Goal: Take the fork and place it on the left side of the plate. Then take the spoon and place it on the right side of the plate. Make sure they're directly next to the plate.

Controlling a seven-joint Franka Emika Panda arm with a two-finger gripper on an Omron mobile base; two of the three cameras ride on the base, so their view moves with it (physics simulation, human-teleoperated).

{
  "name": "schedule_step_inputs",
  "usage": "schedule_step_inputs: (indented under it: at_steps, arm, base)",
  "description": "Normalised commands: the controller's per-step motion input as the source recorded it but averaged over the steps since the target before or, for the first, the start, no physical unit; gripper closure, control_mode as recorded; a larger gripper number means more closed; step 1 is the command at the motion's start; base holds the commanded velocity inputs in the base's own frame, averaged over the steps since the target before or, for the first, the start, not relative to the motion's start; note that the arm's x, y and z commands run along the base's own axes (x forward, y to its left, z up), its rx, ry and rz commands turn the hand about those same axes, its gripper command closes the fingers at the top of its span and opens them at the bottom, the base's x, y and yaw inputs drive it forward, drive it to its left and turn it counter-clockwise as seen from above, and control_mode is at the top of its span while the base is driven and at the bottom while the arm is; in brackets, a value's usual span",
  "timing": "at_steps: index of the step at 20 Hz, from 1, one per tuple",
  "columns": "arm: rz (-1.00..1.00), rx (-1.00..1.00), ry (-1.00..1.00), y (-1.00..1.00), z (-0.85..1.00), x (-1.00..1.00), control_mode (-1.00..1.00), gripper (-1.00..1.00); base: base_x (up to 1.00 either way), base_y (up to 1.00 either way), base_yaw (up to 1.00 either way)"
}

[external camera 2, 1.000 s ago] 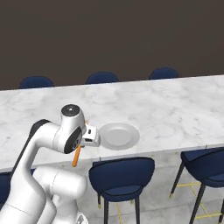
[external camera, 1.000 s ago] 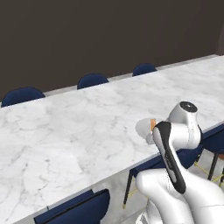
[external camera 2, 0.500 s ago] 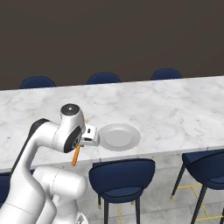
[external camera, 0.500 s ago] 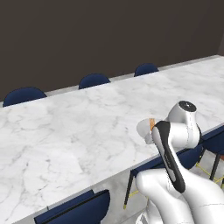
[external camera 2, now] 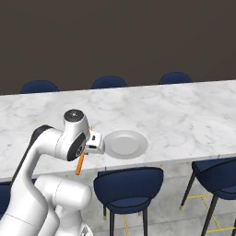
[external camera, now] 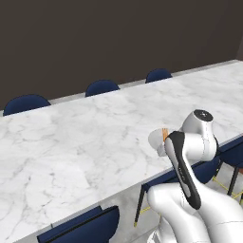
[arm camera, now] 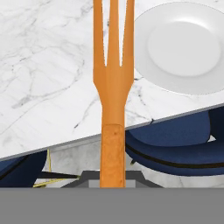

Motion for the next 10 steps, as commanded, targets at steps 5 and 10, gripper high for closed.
schedule_step_inputs:
  at_steps: [5, 10]
  arm:
    - [0.00, 0.00, 0.00, 0.00, 0.00, 0.00, 1.00, 1.00]
    - [0.00, 0.00, 0.00, 0.00, 0.00, 0.00, 1.00, 1.00]
  base:
    - [0.00, 0.00, 0.00]
    - [0.00, 0.00, 0.00]
